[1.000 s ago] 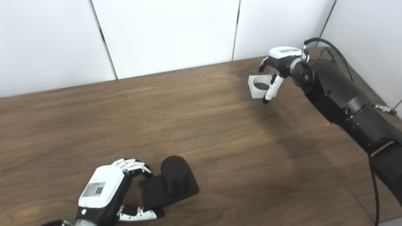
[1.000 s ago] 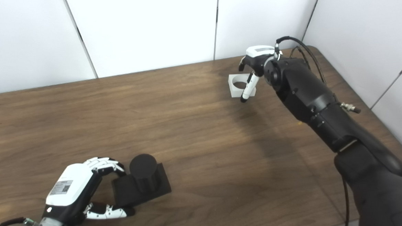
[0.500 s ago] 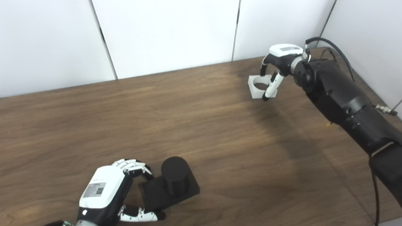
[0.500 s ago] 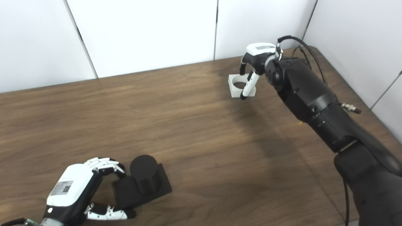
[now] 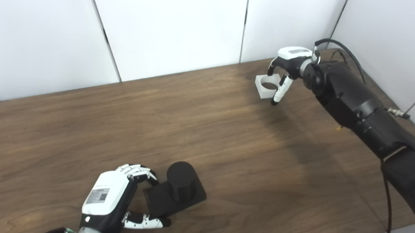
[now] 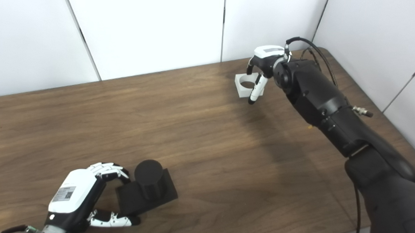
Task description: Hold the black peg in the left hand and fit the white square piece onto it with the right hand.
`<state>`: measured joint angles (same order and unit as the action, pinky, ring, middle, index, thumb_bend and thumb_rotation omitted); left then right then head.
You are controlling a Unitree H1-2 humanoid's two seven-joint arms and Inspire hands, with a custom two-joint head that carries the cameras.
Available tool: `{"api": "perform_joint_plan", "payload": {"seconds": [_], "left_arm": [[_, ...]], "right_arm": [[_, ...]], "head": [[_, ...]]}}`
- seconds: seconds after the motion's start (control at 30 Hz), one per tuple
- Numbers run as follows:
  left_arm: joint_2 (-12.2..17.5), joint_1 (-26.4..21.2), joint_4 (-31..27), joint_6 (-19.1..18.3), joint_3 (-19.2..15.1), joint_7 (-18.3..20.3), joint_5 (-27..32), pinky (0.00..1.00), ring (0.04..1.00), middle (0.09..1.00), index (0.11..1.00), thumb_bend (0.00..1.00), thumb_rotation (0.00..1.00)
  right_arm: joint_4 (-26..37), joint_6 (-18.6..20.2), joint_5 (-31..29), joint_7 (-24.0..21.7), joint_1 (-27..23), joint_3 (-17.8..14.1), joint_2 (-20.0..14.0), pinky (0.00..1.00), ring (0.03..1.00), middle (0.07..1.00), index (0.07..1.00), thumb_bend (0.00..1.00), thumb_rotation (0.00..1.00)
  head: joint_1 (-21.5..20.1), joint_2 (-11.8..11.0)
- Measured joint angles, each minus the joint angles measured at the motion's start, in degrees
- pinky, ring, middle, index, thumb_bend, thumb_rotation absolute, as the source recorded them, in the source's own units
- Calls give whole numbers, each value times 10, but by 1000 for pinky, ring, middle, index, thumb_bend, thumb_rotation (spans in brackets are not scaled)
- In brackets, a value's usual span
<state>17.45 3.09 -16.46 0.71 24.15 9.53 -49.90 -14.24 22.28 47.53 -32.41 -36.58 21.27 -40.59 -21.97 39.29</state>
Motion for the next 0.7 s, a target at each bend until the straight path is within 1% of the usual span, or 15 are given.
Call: {"api": "perform_joint_plan", "payload": {"seconds": [0.13, 0.3, 0.53, 0.7], "left_arm": [[0, 0, 0, 0, 0, 0, -1, 873, 815, 740, 488, 514, 42], [-1, 0, -2, -2, 0, 3, -4, 884, 821, 744, 488, 514, 42], [-2, 1, -3, -4, 0, 5, -4, 875, 821, 746, 488, 513, 42], [-2, 1, -3, -4, 0, 5, -5, 865, 817, 744, 488, 514, 42]], "right_arm": [[2, 4, -14, 0, 2, -12, 3, 927, 985, 928, 808, 1000, 374], [4, 9, -28, 0, 3, -24, 5, 953, 992, 923, 804, 1000, 377], [4, 9, -35, 0, 3, -26, 5, 956, 992, 924, 804, 1000, 372], [4, 9, -40, -1, 2, -26, 5, 978, 1000, 928, 810, 1000, 379]], "head": [[2, 1], [2, 3], [4, 4], [6, 4]]}}
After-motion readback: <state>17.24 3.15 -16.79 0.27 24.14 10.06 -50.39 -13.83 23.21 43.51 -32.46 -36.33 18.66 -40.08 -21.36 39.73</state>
